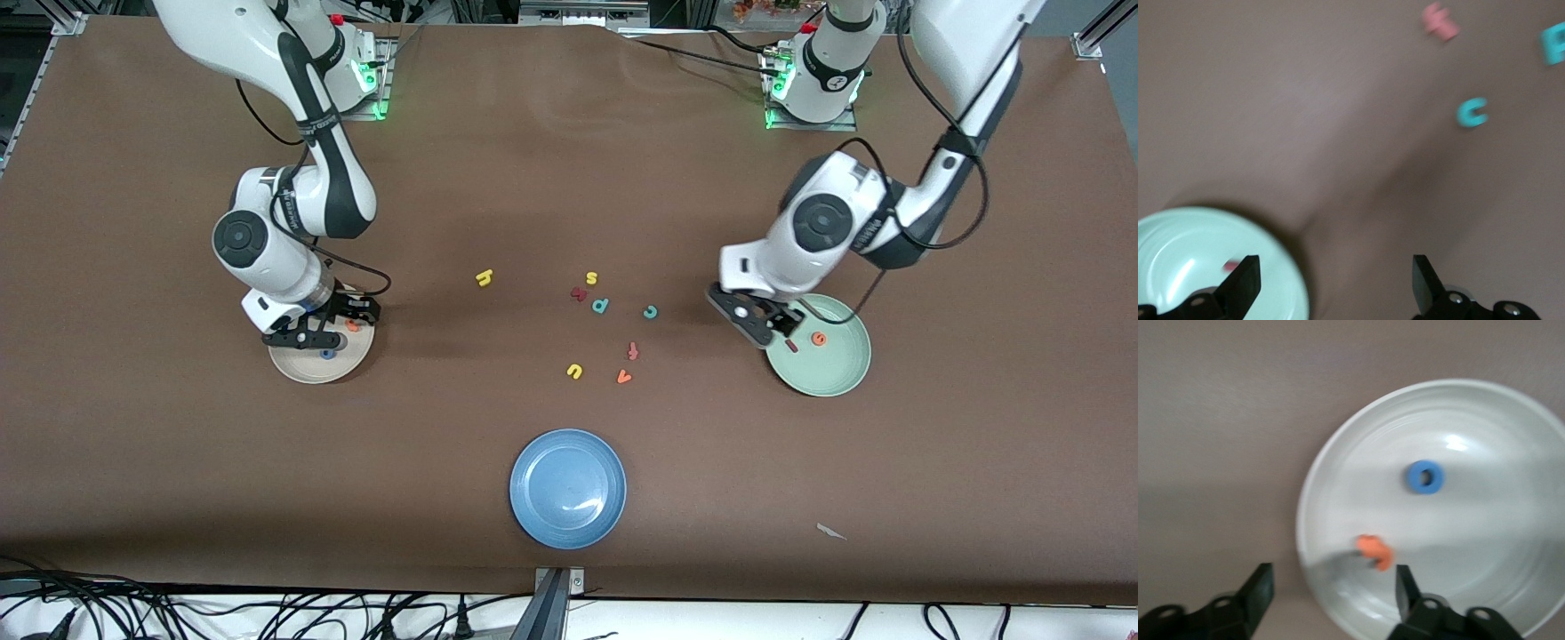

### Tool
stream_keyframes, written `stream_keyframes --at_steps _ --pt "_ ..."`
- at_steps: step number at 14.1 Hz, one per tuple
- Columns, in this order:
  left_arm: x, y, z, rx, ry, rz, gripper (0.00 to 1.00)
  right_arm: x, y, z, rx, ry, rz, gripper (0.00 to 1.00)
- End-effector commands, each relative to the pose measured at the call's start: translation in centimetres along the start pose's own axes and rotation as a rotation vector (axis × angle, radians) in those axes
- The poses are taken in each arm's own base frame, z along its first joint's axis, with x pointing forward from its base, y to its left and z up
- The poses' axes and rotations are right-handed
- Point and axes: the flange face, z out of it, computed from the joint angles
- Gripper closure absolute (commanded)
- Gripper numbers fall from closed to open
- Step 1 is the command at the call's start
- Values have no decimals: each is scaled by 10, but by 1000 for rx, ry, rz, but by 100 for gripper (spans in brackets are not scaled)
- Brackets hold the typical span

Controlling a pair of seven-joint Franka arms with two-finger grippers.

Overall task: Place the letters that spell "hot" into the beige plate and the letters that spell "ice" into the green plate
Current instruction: 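Drop the orange e with the left gripper while the right gripper drops the 3, then grasp the cyan c with the left gripper while the right gripper grasps the 4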

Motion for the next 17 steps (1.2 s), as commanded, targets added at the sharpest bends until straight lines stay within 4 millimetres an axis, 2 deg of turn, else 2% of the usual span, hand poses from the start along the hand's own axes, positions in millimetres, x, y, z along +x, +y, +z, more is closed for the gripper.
stream_keyframes --at_steps 1,5,8,11,13,14,15,17 --pt "29 34 17 -42 -4 17 0 -17 -42 -8 43 -10 161 0" --pt "52 58 45 -98 53 21 0 -51 -104 -6 43 -16 409 0" --pt "62 78 52 -100 74 42 1 -73 -134 -4 57 1 530 0" --pt "63 78 73 -125 91 34 5 -95 -159 4 72 24 615 0" --pt "64 81 75 -102 92 66 11 -105 -168 10 68 26 644 0" --pt "65 83 84 -96 95 85 11 -108 -166 16 71 35 653 0" --pt "64 76 88 -82 115 91 10 -113 -163 20 78 46 654 0" --pt "65 74 90 -78 122 92 11 -123 -161 30 82 56 656 0"
